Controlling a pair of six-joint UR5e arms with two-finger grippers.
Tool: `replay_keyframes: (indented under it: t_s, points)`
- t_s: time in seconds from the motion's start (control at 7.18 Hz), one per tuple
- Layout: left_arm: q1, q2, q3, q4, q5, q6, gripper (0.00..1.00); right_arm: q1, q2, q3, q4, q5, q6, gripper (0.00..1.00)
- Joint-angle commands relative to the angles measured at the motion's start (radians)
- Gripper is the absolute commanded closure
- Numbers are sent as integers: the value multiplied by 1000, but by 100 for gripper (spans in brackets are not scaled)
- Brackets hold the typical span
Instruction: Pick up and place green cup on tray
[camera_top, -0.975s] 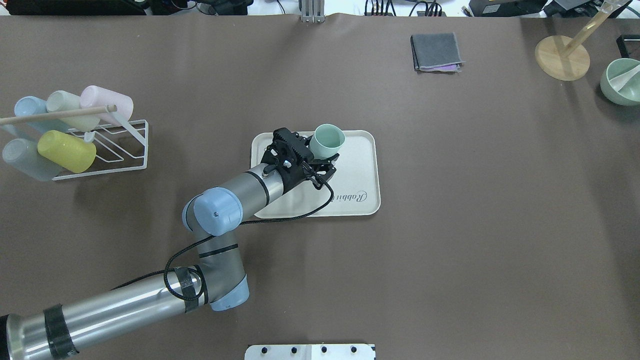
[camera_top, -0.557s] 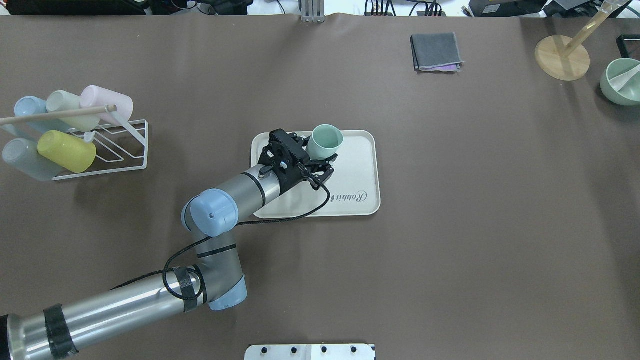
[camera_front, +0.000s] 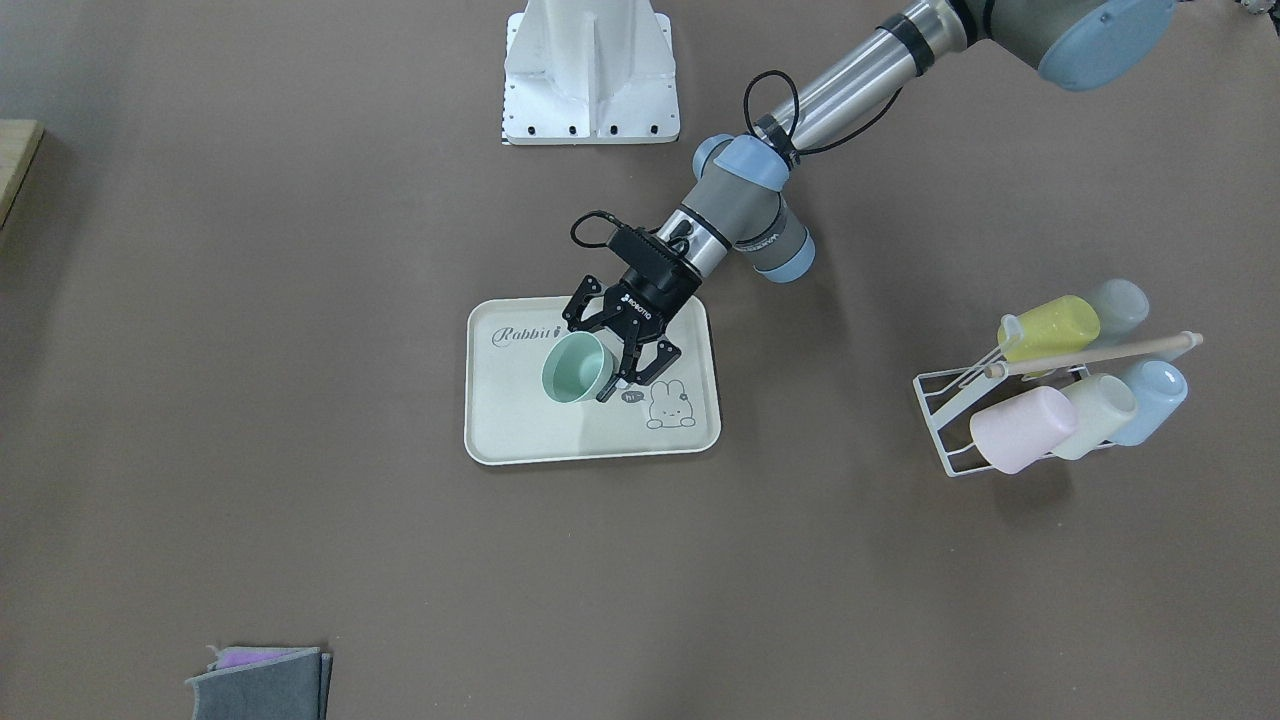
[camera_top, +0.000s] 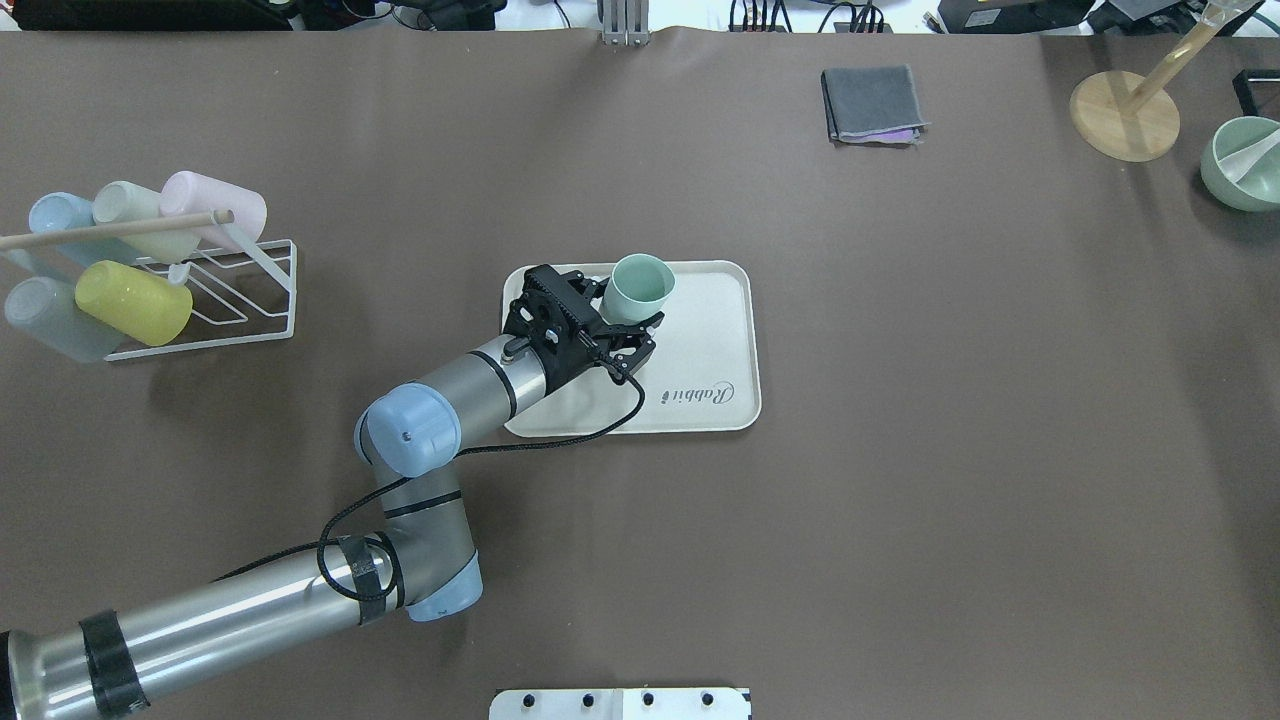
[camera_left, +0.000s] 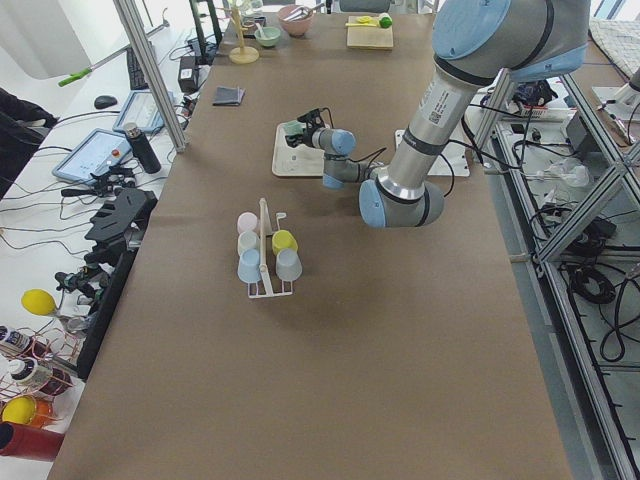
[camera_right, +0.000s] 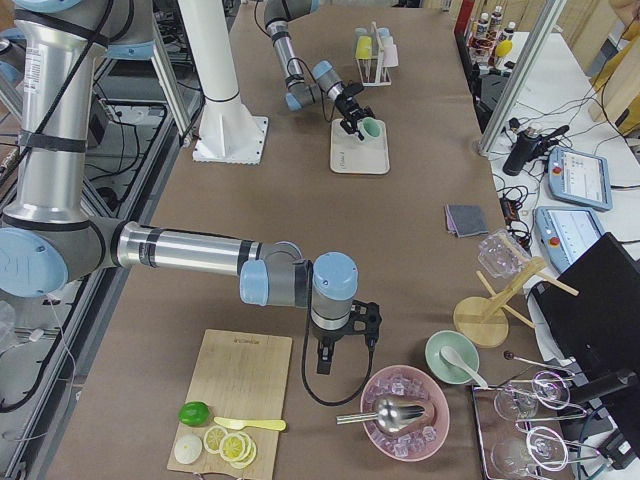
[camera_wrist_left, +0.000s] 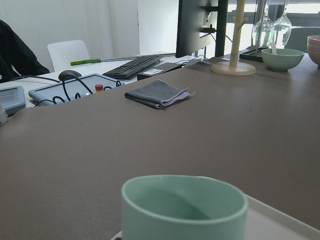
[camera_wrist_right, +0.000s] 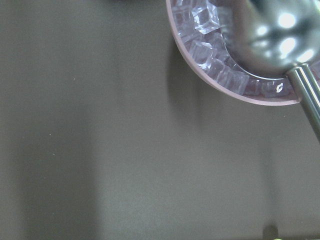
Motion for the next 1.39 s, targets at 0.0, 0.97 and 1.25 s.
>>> replay_keyframes:
  t_s: [0.0, 0.97, 1.25]
  points:
    - [0, 1, 2, -1, 0, 1, 96, 0, 0, 2, 1, 0, 0, 0]
    - [-3, 10, -44, -11, -5, -82, 2, 0, 0, 2, 1, -2, 0, 0]
    - [-9, 11, -72, -4, -5, -99, 2, 0, 0, 2, 1, -2, 0, 0]
